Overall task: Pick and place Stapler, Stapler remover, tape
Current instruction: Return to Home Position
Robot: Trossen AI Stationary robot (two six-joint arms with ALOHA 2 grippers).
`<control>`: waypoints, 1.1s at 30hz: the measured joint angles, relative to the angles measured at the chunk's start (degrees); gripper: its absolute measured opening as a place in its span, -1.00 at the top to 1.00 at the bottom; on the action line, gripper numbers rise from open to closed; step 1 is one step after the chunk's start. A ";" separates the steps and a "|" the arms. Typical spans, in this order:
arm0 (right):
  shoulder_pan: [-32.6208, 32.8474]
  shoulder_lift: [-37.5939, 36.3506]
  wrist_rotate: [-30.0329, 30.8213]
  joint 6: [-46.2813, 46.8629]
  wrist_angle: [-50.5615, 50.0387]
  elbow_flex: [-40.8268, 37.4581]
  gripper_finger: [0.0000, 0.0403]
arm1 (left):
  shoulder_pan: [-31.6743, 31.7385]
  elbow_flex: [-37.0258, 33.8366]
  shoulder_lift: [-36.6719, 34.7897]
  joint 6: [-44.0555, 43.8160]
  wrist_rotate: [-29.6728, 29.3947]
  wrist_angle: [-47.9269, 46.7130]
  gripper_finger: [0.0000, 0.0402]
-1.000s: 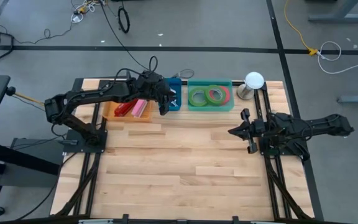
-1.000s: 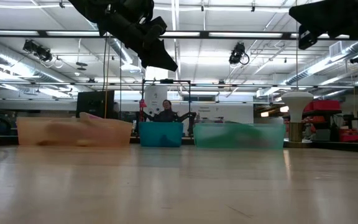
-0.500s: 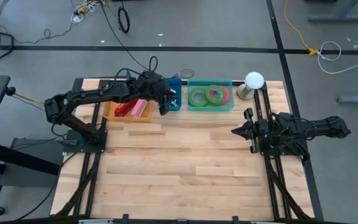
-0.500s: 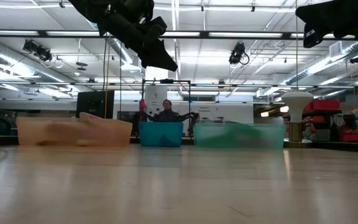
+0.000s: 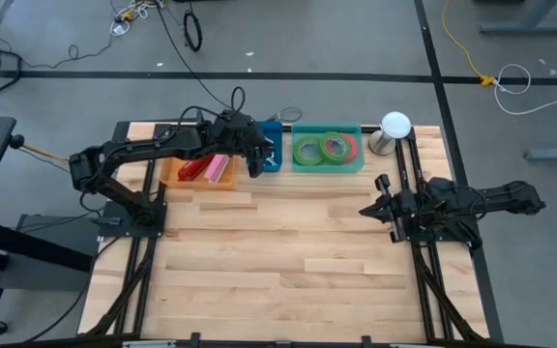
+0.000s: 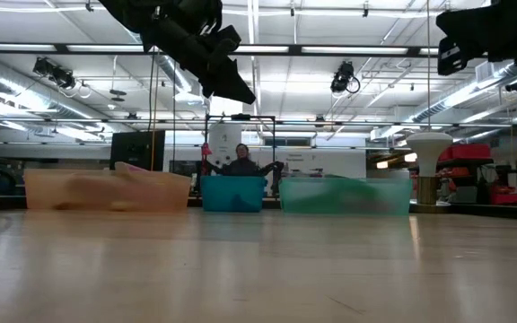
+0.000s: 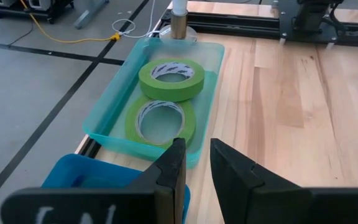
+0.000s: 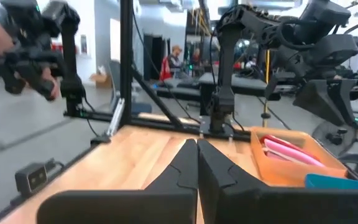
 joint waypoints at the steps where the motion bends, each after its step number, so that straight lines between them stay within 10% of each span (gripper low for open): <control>1: 0.00 0.04 -0.42 0.81 2.95 -1.50 1.00 | 0.00 0.00 0.00 -0.02 0.02 0.02 0.62; 6: 0.00 0.00 -1.71 3.11 14.80 -7.34 1.00 | 0.00 0.00 0.00 -0.05 0.02 0.00 0.62; 33: -0.07 0.02 -0.09 0.35 -0.70 -7.57 1.00 | 0.00 0.00 0.00 -1.49 0.04 -0.02 0.62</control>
